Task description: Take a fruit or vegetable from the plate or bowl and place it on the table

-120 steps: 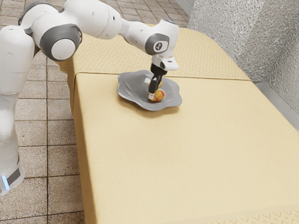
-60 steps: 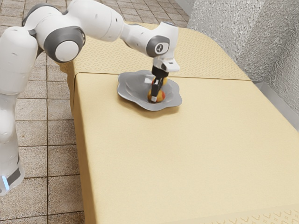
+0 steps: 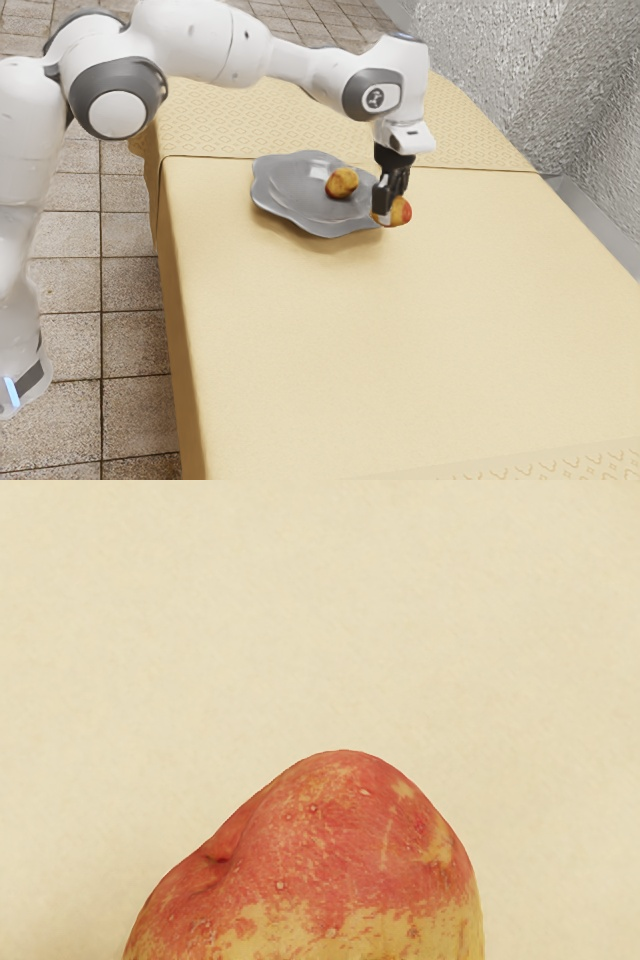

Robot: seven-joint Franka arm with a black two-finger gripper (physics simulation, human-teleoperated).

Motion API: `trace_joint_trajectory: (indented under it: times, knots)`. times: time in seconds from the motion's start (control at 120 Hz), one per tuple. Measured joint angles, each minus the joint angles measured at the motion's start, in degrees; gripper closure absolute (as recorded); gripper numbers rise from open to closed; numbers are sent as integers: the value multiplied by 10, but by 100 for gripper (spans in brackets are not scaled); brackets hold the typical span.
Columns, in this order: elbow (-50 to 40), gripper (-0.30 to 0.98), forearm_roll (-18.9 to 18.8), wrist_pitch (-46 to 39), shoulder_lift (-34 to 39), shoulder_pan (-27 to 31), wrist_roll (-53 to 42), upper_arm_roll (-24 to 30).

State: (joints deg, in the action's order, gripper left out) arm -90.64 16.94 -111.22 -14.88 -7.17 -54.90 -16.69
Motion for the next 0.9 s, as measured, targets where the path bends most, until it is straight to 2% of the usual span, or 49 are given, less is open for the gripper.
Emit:
trace_joint_trajectory:
  times: [0.092, 0.308, 0.425, 0.542, 0.575, 0.642, 0.725, 0.758, 0.842, 0.9]
  knots:
    - [6, 42, 0, -6, 1, -39, 1, 2]
    - [39, 42, 0, -13, -4, -69, 4, 13]
    - [44, 20, -1, -13, -5, -72, 1, 24]
    - [45, 9, 4, -18, -4, -74, -1, 24]
    - [45, 7, 11, -25, -3, -74, -1, 24]
    - [45, 4, 49, -44, 9, -84, 8, 22]
    - [39, 2, 65, -59, 67, -88, 103, 20]
    - [38, 2, 44, -58, 81, -88, 170, 22]
    - [69, 1, -37, -30, 97, -111, 374, 26]
    - [90, 1, -71, 3, 95, -122, 512, 28]
